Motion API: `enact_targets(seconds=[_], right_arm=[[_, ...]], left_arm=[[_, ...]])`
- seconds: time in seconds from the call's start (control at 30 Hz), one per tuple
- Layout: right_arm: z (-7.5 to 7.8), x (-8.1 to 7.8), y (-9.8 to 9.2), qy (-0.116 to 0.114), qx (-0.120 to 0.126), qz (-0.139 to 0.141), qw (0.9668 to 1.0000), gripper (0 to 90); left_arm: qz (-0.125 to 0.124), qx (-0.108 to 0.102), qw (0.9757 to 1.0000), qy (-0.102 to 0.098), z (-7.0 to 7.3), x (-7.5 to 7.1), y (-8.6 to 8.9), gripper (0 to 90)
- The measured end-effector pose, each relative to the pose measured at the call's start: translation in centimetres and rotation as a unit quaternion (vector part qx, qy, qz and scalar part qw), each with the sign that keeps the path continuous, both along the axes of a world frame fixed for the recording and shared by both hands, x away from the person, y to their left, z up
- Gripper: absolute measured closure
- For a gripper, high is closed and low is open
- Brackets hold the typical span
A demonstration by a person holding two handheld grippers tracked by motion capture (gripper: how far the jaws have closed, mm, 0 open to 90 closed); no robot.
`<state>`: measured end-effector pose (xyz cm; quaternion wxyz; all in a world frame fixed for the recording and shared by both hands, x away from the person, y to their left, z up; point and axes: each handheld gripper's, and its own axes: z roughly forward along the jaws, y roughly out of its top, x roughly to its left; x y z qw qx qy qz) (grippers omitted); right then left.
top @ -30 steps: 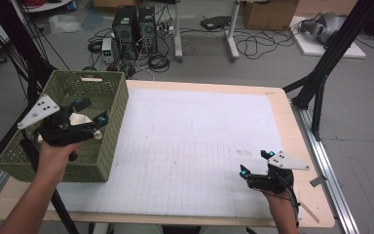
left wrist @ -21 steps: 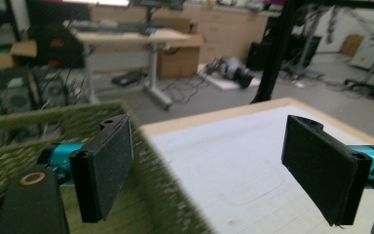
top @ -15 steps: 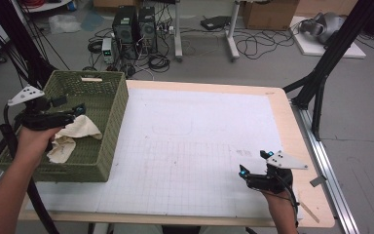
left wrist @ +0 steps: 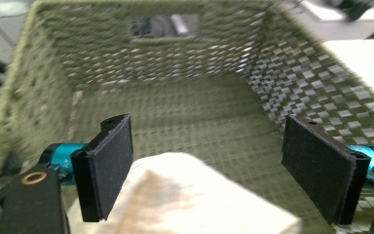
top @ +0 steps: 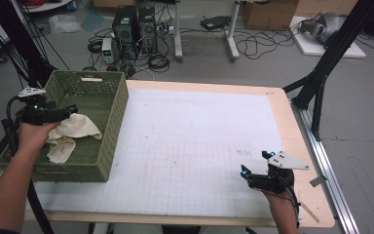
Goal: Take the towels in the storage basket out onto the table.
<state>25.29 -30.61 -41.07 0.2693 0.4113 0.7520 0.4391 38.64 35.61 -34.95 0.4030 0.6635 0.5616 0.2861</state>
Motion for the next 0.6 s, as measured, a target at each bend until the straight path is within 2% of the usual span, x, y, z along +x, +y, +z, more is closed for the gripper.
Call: enact_targets(seconds=[0.07,0.13,0.17,0.2,0.3,0.33,0.37,0.47,0.57,0.6], right_arm=[[0.0,0.0,-0.1,0.002,-0.001,-0.002,1.0,10.1],[-0.1,0.0,-0.2,0.001,-0.002,-0.006,1.0,10.1],[0.0,0.0,-0.3,-0.002,-0.003,-0.008,1.0,10.1],[0.0,-0.1,-0.3,-0.001,-0.001,-0.008,1.0,10.1],[0.0,-0.2,-0.4,-0.001,0.0,-0.01,0.9999,10.1],[0.0,-0.2,-0.4,0.0,0.001,-0.01,0.9999,10.1],[0.0,-0.2,-0.5,-0.001,0.0,-0.011,0.9999,10.1],[-0.1,-0.1,-0.5,0.0,0.001,-0.01,0.9999,10.1],[-0.1,-0.1,-0.4,0.001,0.0,-0.01,0.9999,10.1],[0.0,-0.1,-0.3,0.002,-0.001,-0.008,1.0,10.1]], left_arm=[[0.014,0.012,0.9998,0.01,-0.3,0.3,-0.1,19.7],[0.019,0.024,0.9993,0.022,-0.7,0.5,-0.2,19.5],[0.019,0.024,0.9993,0.022,-0.7,0.5,-0.2,19.5],[0.034,0.032,0.9983,0.036,-1.4,0.7,0.1,19.5],[0.058,0.034,0.9959,0.061,-2.5,0.7,0.7,19.8],[0.058,0.034,0.9959,0.061,-2.5,0.7,0.7,19.9],[0.062,0.033,0.9945,0.078,-3.0,0.6,1.0,19.9],[0.061,0.039,0.9937,0.085,-3.3,0.5,1.2,19.8],[0.074,0.055,0.9889,0.116,-3.9,0.8,1.3,24.1],[0.082,0.073,0.9816,0.156,-4.7,1.1,1.2,22.6]])
